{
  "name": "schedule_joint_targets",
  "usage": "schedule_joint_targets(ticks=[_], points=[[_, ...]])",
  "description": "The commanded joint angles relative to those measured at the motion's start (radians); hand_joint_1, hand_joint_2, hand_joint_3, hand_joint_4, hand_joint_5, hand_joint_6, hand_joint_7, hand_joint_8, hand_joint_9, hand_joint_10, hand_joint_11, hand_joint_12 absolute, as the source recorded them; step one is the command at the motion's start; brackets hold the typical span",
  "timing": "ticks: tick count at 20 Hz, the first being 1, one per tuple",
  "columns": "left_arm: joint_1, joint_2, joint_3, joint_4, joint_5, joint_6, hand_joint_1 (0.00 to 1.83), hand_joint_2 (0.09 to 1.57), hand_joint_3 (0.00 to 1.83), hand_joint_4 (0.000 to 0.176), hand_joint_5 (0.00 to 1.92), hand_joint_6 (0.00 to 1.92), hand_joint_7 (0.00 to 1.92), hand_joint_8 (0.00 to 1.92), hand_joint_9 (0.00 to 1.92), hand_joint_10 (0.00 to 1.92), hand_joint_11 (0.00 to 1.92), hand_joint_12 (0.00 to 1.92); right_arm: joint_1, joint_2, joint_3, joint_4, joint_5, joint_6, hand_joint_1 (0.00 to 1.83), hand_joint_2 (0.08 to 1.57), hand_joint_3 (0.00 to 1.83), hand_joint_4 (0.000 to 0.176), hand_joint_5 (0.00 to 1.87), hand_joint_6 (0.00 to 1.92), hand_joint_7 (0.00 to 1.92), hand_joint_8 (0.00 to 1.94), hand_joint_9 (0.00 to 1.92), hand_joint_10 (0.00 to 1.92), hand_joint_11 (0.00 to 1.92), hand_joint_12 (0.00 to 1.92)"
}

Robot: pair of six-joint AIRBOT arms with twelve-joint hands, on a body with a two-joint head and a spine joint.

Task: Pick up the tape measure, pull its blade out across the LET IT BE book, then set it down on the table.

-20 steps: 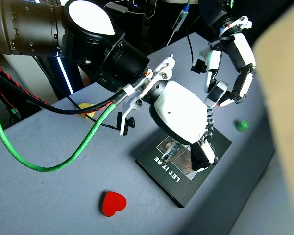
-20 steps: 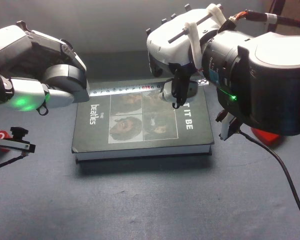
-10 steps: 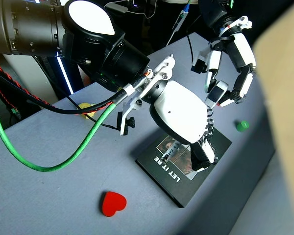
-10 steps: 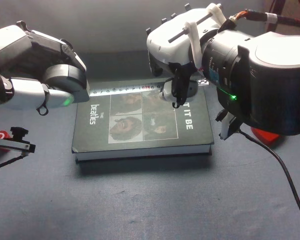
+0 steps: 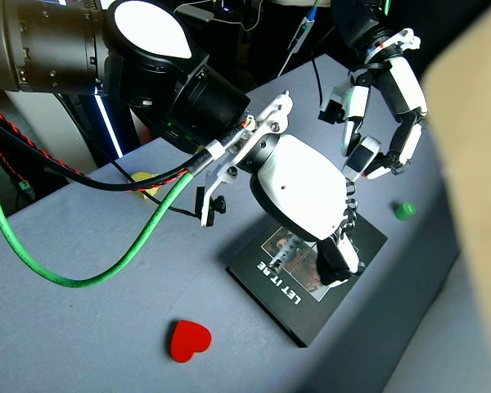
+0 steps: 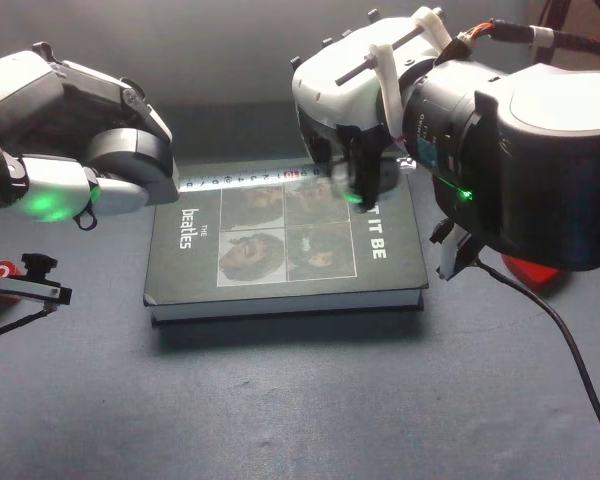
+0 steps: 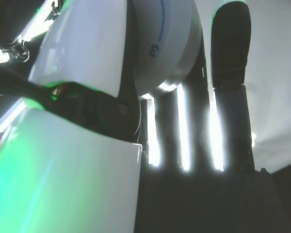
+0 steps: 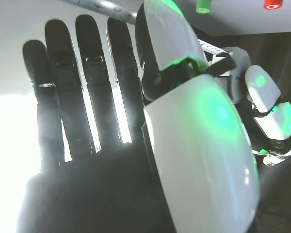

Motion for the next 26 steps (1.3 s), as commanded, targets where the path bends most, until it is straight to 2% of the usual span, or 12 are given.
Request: schedule_joint_targets(ticks=[1,3,4,12,26], points=[[-0.011,-0.002,0.005,0.005,-0.129,-0.013,1.38,1.10,0.00,0.000,0.95,0.80,1.07,0.86,0.93,1.29,0.94,1.16,0.009,0.004,0.002,-0.075,-0.004,-0.002,1.24,1.12,0.00,0.000,0.89,0.98,1.08,0.98,1.18,0.37,0.84,1.28],[-0.011,-0.002,0.005,0.005,-0.129,-0.013,1.38,1.10,0.00,0.000,0.93,0.82,1.06,0.87,0.92,1.30,0.91,1.16,0.009,0.004,0.002,-0.075,-0.004,-0.002,1.24,1.12,0.00,0.000,0.88,0.98,1.08,1.00,1.08,0.63,0.87,1.30],[-0.011,-0.002,0.005,0.005,-0.129,-0.013,1.38,1.10,0.00,0.000,0.93,0.83,1.06,0.87,0.93,1.29,0.91,1.16,0.009,0.004,0.002,-0.075,-0.004,-0.001,1.24,1.12,0.00,0.000,0.87,1.01,1.08,0.99,1.06,0.68,0.87,1.30],[-0.010,-0.002,0.007,0.004,-0.132,-0.013,1.38,1.11,0.00,0.000,0.92,0.84,1.06,0.89,0.90,1.32,0.90,1.17,-0.002,0.017,0.002,-0.078,0.002,0.000,1.24,1.13,0.00,0.000,0.85,1.04,1.07,1.00,1.03,0.70,0.81,1.29],[-0.008,-0.002,0.009,0.000,-0.143,-0.013,1.38,1.11,0.00,0.000,0.91,0.86,1.05,0.90,0.90,1.31,0.89,1.19,-0.009,0.113,0.000,-0.042,0.067,-0.042,1.22,1.14,0.00,0.000,0.86,1.06,1.04,1.03,0.98,0.76,0.80,1.31]])
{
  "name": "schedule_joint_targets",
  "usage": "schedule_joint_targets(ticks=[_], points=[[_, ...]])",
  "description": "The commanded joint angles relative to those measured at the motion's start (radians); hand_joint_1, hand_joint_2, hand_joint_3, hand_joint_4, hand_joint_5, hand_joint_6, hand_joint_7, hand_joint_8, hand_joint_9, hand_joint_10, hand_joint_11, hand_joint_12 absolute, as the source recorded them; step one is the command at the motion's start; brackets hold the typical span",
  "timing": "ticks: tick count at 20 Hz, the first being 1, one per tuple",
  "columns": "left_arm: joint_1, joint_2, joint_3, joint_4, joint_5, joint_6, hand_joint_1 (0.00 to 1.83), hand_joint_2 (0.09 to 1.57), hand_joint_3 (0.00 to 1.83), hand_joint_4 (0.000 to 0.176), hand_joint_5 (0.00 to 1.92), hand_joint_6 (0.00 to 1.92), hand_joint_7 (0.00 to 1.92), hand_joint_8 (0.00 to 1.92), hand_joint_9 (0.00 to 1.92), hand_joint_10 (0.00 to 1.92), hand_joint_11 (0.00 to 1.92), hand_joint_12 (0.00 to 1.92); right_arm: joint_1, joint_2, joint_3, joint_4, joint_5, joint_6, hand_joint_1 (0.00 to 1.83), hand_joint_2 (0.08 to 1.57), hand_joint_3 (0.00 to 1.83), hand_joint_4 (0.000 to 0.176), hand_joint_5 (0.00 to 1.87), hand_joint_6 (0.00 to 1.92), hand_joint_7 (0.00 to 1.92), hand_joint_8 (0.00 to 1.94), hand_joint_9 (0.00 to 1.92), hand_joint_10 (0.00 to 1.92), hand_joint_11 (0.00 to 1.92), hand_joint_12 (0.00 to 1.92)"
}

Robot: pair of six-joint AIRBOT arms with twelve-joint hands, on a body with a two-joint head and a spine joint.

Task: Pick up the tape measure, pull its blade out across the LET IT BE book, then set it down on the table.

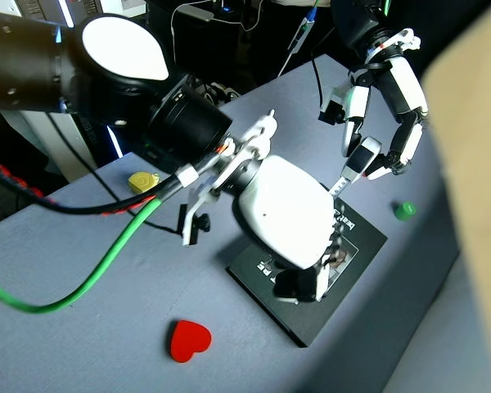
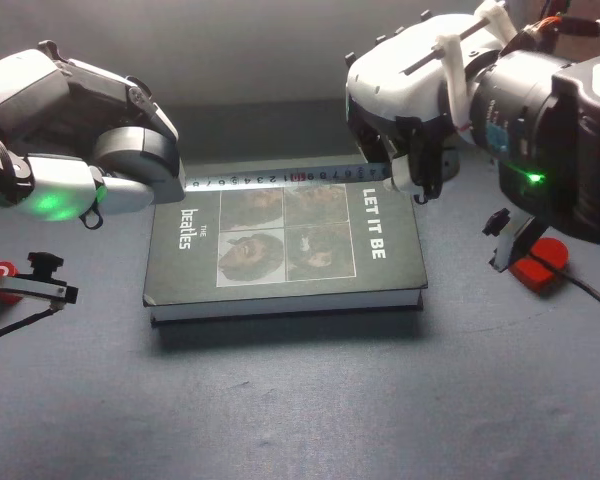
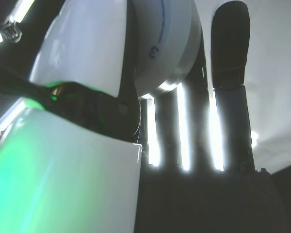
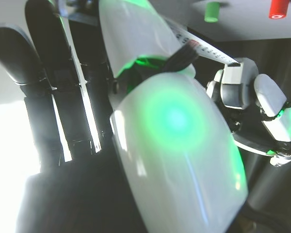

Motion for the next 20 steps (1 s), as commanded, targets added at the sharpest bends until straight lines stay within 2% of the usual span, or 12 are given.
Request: schedule_joint_targets(ticks=[1,20], points=[[-0.011,0.004,0.008,-0.001,-0.131,-0.008,1.38,1.11,0.00,0.000,0.91,0.86,1.05,0.90,0.90,1.31,0.89,1.19,0.009,0.014,0.000,-0.065,-0.014,-0.020,1.22,1.14,0.00,0.000,0.85,1.06,1.04,1.03,0.98,0.76,0.80,1.31],[-0.011,0.003,0.009,-0.001,-0.133,-0.008,1.38,1.11,0.00,0.000,0.90,0.88,1.05,0.89,0.91,1.31,0.91,1.21,0.003,0.102,0.001,-0.097,0.053,-0.043,1.23,1.14,0.00,0.000,0.85,1.08,1.05,1.01,0.99,0.77,0.81,1.31]])
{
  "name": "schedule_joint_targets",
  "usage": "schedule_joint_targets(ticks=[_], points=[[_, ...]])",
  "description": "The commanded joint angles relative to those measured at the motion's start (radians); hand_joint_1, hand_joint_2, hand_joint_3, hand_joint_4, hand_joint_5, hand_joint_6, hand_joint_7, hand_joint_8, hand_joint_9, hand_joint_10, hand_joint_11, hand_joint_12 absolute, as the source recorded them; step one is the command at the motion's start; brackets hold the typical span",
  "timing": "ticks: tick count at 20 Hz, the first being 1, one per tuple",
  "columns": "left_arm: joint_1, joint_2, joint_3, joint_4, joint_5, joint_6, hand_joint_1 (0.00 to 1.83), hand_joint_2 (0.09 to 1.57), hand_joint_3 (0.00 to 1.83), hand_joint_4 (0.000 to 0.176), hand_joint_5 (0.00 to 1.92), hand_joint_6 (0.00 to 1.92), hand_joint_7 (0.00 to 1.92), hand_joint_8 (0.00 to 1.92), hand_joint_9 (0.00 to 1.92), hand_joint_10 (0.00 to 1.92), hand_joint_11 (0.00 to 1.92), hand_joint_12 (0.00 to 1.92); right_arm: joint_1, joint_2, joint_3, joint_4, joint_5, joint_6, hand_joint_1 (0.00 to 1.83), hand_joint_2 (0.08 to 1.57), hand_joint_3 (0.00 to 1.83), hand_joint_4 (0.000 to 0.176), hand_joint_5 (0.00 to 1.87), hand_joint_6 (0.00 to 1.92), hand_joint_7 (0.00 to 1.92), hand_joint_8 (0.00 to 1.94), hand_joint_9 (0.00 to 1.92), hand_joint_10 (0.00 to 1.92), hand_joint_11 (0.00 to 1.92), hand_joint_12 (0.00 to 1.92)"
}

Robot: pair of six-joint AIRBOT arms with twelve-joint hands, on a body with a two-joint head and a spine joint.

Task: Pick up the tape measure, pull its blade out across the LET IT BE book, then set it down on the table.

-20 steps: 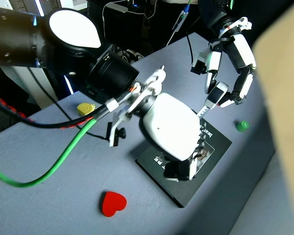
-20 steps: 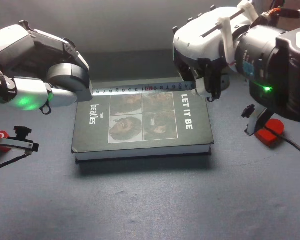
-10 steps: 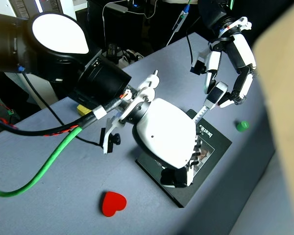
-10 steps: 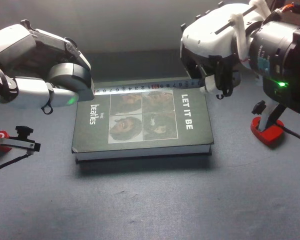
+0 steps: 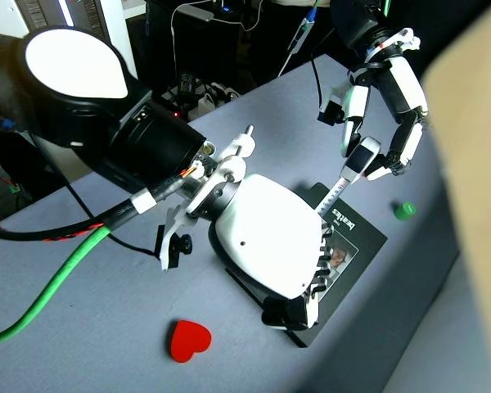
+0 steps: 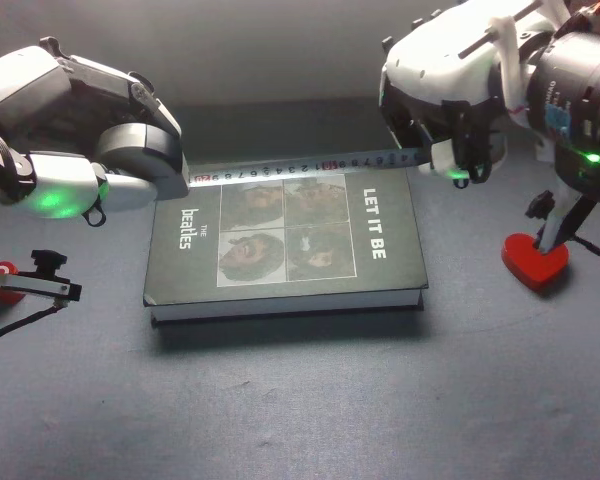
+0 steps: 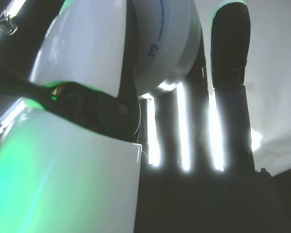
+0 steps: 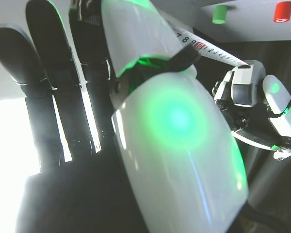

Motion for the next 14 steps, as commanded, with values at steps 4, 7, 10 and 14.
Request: schedule_joint_targets(ticks=[4,7,10,14], points=[[-0.010,0.005,0.008,-0.001,-0.122,-0.002,1.38,1.11,0.00,0.000,0.93,0.83,1.05,0.89,0.92,1.30,0.92,1.18,0.000,0.032,0.006,-0.079,-0.015,-0.021,1.23,1.14,0.00,0.000,0.85,1.08,1.05,1.00,0.99,0.77,0.81,1.31],[-0.008,0.006,0.008,-0.001,-0.124,-0.002,1.38,1.10,0.00,0.000,0.94,0.80,1.06,0.88,0.92,1.29,0.93,1.17,0.000,0.043,0.016,-0.080,0.000,-0.022,1.22,1.14,0.00,0.000,0.85,1.09,1.05,1.00,0.99,0.77,0.82,1.31],[-0.010,0.005,0.009,-0.001,-0.124,-0.002,1.38,1.11,0.00,0.000,0.93,0.83,1.06,0.89,0.91,1.31,0.91,1.17,-0.005,0.053,0.027,-0.080,0.016,-0.023,1.23,1.14,0.00,0.000,0.85,1.08,1.05,1.00,0.99,0.76,0.83,1.28],[-0.010,0.005,0.008,-0.006,-0.125,-0.002,1.38,1.10,0.00,0.000,0.95,0.80,1.05,0.89,0.92,1.30,0.93,1.18,-0.007,0.066,0.044,-0.085,0.035,-0.024,1.22,1.14,0.00,0.000,0.85,1.08,1.05,1.00,0.99,0.76,0.82,1.27]])
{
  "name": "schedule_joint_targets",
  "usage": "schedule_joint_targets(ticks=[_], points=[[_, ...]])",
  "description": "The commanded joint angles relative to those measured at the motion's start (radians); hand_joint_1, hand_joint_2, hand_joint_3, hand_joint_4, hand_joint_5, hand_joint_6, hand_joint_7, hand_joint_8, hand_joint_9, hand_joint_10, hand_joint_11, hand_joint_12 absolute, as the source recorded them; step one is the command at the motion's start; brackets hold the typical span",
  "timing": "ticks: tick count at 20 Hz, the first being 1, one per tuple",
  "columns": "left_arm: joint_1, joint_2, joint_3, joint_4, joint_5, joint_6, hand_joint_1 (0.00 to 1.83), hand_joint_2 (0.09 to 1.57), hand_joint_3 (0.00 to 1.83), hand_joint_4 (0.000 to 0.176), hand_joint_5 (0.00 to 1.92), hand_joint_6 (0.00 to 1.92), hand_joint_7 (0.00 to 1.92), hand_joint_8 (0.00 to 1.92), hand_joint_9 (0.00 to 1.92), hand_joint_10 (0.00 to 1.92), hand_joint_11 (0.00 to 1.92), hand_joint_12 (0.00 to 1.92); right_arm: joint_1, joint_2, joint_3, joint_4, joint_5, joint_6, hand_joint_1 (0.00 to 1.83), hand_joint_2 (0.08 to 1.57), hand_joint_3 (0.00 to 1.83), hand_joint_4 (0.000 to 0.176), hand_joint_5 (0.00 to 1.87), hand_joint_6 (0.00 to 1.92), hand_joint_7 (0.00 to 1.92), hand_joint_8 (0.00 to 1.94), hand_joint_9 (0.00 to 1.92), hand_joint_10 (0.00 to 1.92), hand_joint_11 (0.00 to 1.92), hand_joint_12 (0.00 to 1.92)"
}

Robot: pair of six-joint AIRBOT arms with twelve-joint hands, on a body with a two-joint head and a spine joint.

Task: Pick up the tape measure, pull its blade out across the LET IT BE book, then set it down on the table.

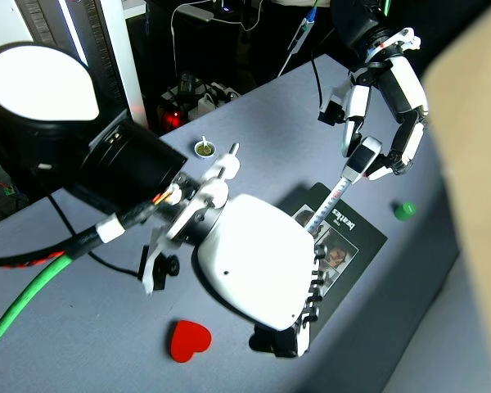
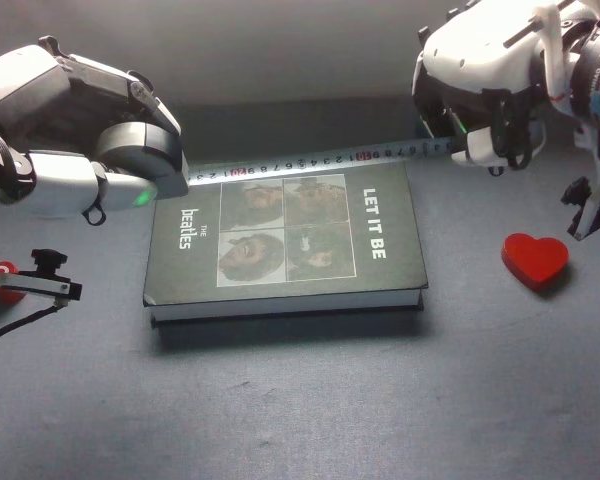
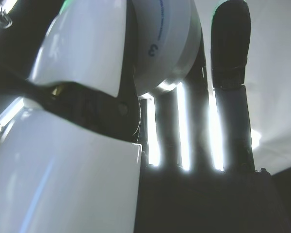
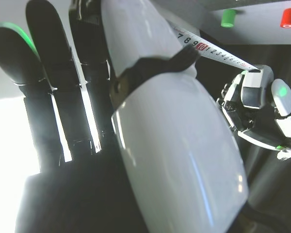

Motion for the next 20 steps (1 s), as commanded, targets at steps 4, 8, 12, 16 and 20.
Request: schedule_joint_targets(ticks=[4,8,12,16,20], points=[[-0.005,0.006,0.007,-0.001,-0.127,-0.001,1.38,1.10,0.00,0.000,0.95,0.79,1.06,0.88,0.92,1.30,0.94,1.18,0.004,0.032,0.028,-0.066,-0.018,-0.022,1.22,1.14,0.00,0.000,0.85,1.08,1.05,1.00,0.99,0.76,0.81,1.27],[-0.010,0.005,0.007,-0.005,-0.127,-0.001,1.38,1.10,0.00,0.000,0.94,0.81,1.06,0.88,0.92,1.30,0.92,1.17,0.006,0.047,0.040,-0.072,0.000,-0.023,1.23,1.13,0.00,0.000,0.87,1.05,1.06,0.99,1.00,0.74,0.81,1.27],[-0.010,0.005,0.009,-0.005,-0.127,-0.001,1.38,1.10,0.00,0.000,0.93,0.83,1.07,0.86,0.91,1.29,0.90,1.17,0.008,0.058,0.056,-0.075,0.015,-0.025,1.23,1.12,0.00,0.000,0.88,1.03,1.07,0.98,1.00,0.73,0.81,1.27],[-0.009,0.005,0.009,-0.004,-0.127,0.001,1.38,1.11,0.00,0.000,0.92,0.86,1.07,0.87,0.90,1.31,0.89,1.18,0.007,0.068,0.072,-0.081,0.030,-0.028,1.23,1.13,0.00,0.000,0.86,1.05,1.06,0.99,0.99,0.72,0.81,1.28],[-0.009,0.005,0.009,-0.004,-0.127,0.001,1.38,1.11,0.00,0.000,0.92,0.86,1.05,0.87,0.92,1.30,0.90,1.19,0.007,0.077,0.088,-0.085,0.044,-0.031,1.23,1.13,0.00,0.000,0.86,1.07,1.06,0.99,1.00,0.72,0.82,1.28]])
